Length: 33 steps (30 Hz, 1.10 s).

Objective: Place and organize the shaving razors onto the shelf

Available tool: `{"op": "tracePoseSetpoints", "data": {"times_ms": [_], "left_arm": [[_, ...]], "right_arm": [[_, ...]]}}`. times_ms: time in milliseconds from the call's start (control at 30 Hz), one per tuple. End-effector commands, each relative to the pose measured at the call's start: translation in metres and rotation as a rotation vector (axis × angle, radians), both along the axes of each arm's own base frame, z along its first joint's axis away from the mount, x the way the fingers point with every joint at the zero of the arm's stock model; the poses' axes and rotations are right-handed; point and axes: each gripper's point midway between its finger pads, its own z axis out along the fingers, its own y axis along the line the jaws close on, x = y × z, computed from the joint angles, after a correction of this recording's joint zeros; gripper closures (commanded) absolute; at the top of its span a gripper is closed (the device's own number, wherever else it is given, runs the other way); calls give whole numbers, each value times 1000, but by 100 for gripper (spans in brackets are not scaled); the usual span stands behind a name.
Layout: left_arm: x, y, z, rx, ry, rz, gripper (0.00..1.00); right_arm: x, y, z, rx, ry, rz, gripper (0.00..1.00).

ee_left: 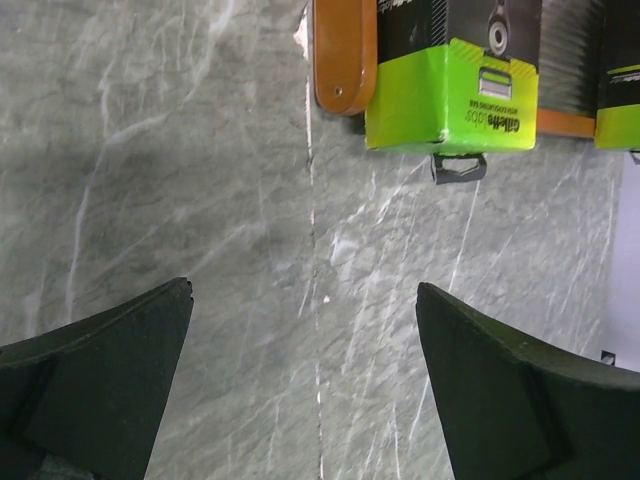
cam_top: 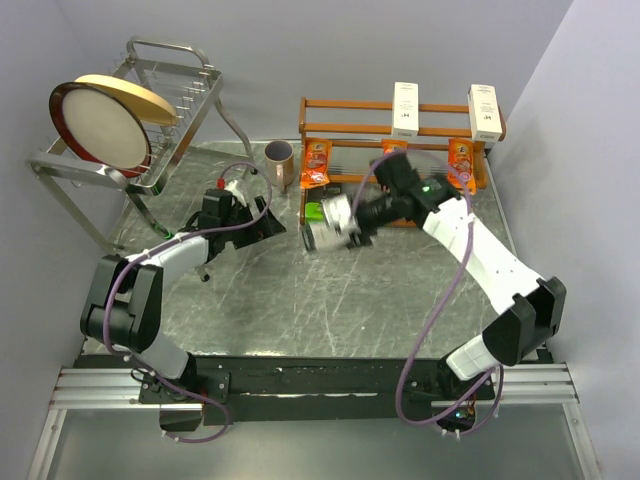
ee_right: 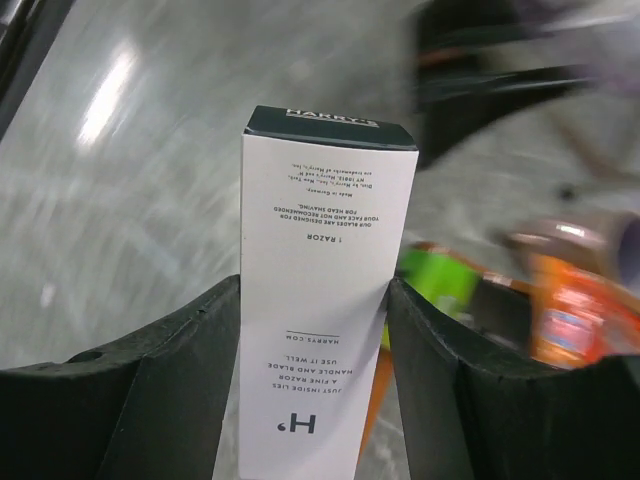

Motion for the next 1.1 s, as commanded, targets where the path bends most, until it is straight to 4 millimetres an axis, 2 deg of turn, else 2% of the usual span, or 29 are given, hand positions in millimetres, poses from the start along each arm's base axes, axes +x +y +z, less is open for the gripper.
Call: {"op": "tracePoseSetpoints", "data": {"times_ms": [0, 67, 100, 133, 167, 200, 233, 267, 300, 433, 500, 767, 900, 1067], "left_arm": [[17, -11, 25, -51, -60, -15, 0], [18, -12, 27, -64, -60, -13, 1], [18, -13, 27, -68, -55, -13, 1], [18, -13, 27, -72, -53, -13, 1], [18, -14, 27, -73, -51, -14, 1], [17, -14, 27, -74, -48, -13, 0], [17, -14, 27, -77, -46, -13, 1], [17, -14, 28, -79, -47, -13, 0], [17, -14, 30, -80, -51, -13, 1], [14, -13, 30, -79, -51, -9, 0], [12, -11, 29, -72, -51, -7, 1], [10, -6, 22, -62, -38, 4, 1], [14, -7, 20, -65, -34, 8, 1], [19, -8, 18, -65, -26, 8, 0]], "right_arm": [[46, 40, 136, 410, 162, -384, 48], [84, 38, 170, 516, 125, -565, 48], [101, 41, 191, 583, 161, -647, 48], [113, 40, 202, 618, 163, -702, 50], [128, 30, 239, 703, 117, -795, 50], [148, 36, 228, 708, 177, -863, 49], [157, 36, 229, 713, 191, -906, 48], [164, 27, 258, 784, 153, -953, 48], [179, 34, 245, 780, 187, -988, 48], [205, 30, 249, 859, 164, -1076, 48], [217, 28, 237, 868, 178, -1131, 49], [252, 29, 223, 923, 224, -1205, 52], [269, 17, 218, 960, 212, -1266, 53], [284, 14, 210, 986, 196, -1305, 53]]}}
